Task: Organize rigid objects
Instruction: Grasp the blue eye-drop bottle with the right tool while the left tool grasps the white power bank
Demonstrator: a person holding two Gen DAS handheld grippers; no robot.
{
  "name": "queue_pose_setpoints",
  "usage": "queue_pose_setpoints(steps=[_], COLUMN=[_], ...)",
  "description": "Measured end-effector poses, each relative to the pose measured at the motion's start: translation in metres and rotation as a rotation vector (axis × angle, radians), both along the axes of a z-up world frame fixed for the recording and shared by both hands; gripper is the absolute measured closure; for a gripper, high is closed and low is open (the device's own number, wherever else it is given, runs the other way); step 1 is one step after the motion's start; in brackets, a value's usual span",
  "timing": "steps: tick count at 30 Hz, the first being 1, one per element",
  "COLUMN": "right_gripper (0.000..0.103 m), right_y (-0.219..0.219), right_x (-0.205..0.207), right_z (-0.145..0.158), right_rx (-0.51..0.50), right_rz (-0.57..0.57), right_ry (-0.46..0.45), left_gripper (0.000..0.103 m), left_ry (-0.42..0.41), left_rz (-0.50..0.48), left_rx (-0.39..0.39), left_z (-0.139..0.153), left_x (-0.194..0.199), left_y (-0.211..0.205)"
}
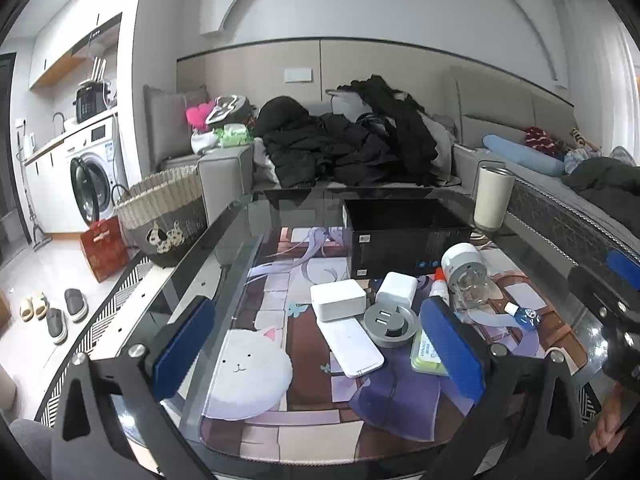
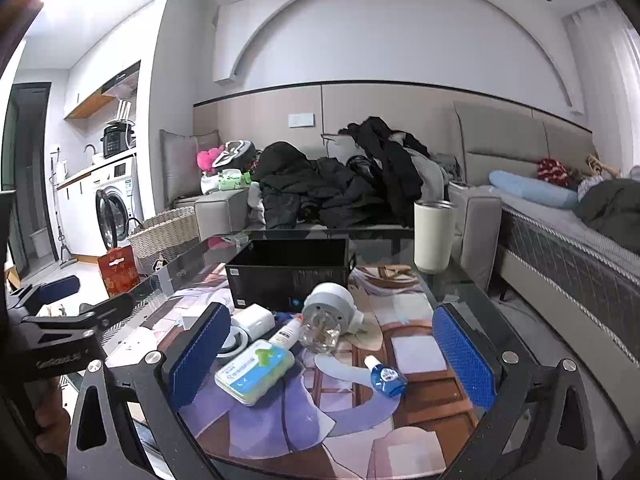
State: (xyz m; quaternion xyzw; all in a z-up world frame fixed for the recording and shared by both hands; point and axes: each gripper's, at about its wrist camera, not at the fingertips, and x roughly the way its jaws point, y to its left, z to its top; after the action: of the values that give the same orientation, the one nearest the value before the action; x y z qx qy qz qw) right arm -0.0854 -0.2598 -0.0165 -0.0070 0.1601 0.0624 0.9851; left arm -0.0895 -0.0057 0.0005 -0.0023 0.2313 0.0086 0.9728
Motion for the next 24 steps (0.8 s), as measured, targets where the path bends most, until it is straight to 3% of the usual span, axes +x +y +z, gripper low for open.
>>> queue_pose_setpoints(steps=[8,14,17,21,24], right_gripper=[0.0,0.0,0.0,0.007,0.007], right_y=[-0.019,-0.032,-0.039,-0.047,-0.045], right_x=[0.017,0.036,0.057,0.083,0.089], right_z=[-0.003,-0.006,-0.025,-0.048,-0.057], right_rx=[0.004,-0.094,-0.105,-0.086,-0.125], right_rz=[-0.002,0.059,0.108,0.14,0.153], right_ry=[0.076,-0.002,0.053,0.19,0.221], left_gripper=[0.0,0.0,0.001,0.006,0.009], left_ry=[0.065,0.106,0.147,0.245,0.315], left_rz=[0.011,0.031,0.041,0.031,0.029], left_rx=[-0.005,0.017,-0.012,0.021,0.011], left_z=[-0.006,-0.032,-0.052,-0.072,-0.082], left_x=[0.021,0.046,0.06,0.077,0.088], left_y=[-0.002,-0.018,-0.023,-0.033,-0.037])
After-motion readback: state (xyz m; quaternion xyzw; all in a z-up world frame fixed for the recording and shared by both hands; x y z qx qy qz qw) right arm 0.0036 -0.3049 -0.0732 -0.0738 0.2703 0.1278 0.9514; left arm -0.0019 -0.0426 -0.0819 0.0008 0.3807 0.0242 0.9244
